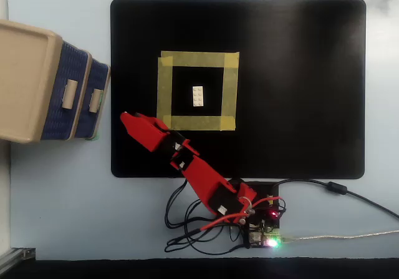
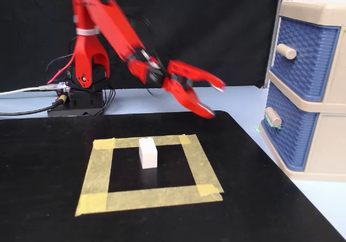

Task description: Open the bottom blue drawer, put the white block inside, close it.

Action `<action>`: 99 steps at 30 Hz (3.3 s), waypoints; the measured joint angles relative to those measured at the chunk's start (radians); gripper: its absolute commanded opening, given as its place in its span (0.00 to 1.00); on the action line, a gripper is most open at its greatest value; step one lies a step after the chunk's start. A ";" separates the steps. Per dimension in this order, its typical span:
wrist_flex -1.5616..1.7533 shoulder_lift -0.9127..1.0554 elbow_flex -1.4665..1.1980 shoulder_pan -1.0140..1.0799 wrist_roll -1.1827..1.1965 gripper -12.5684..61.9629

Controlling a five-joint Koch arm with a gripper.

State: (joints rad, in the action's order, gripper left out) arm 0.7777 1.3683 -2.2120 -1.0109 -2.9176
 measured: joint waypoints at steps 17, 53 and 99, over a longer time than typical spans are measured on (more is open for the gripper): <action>-0.003 -0.457 0.554 -0.041 0.000 0.61; -0.749 0.528 -0.169 0.123 0.155 0.62; -1.852 -0.094 0.795 0.574 0.991 0.06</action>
State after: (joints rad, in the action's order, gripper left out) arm -1.0738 1.2747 -1.4174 -0.4372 -1.9267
